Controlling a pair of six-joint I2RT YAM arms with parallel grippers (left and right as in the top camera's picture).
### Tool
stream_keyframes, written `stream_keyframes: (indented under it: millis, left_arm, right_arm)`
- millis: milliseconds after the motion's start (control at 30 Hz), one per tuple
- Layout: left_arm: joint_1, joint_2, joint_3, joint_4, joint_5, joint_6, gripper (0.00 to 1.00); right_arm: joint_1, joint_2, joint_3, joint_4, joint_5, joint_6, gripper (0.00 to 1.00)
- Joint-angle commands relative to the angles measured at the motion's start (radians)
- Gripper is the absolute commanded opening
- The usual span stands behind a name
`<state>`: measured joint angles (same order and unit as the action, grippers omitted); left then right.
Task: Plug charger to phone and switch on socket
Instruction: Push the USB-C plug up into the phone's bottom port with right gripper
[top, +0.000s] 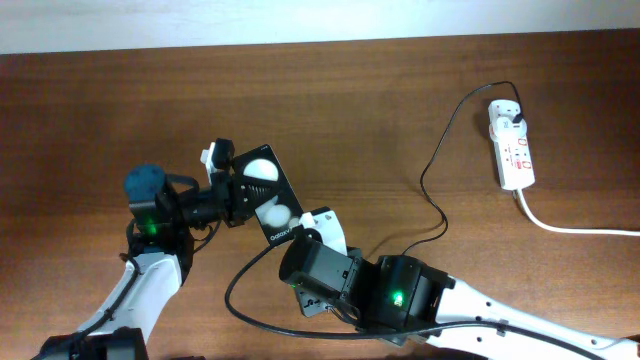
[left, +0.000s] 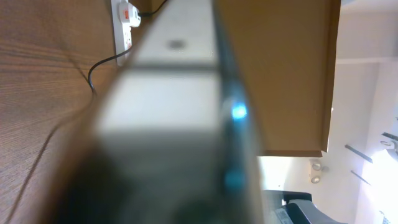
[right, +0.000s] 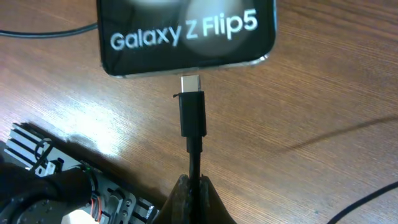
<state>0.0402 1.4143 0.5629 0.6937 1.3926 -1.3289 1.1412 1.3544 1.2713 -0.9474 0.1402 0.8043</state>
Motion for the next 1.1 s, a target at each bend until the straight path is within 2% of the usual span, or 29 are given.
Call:
stream_keyframes:
  millis: [0,367,600,767,900,933,1067]
  left_arm:
    - [-0.003,-0.003,0.023,0.009,0.025,-0.006,0.00]
    - [-0.003,-0.003,0.023,0.009,0.069,-0.006,0.00]
    - [-0.003,-0.003,0.023,0.010,0.105,-0.005,0.00]
    - [-0.003,-0.003,0.023,0.010,0.165,0.047,0.00]
    - [-0.003,-0.003,0.023,0.010,0.175,0.051,0.00]
    - [-0.003,-0.003,0.023,0.010,0.176,0.051,0.00]
    - [-0.003,-0.003,0.023,0.010,0.175,0.051,0.00]
  right_arm:
    - [-0.005,-0.019,-0.005,0.015,-0.005,-0.002,0.04]
    - [-0.005,-0.019,-0.005,0.029,0.030,-0.003,0.04]
    - [-0.005,-0.019,-0.005,0.100,0.070,-0.014,0.04]
    - [-0.005,-0.019,-0.005,0.104,0.108,-0.014,0.04]
    - [-0.005,-0.019,-0.005,0.126,0.108,-0.014,0.06]
    - [-0.005,-0.019,-0.005,0.129,0.108,-0.014,0.10]
    - [-0.005,-0.019,-0.005,0.133,0.108,-0.014,0.14]
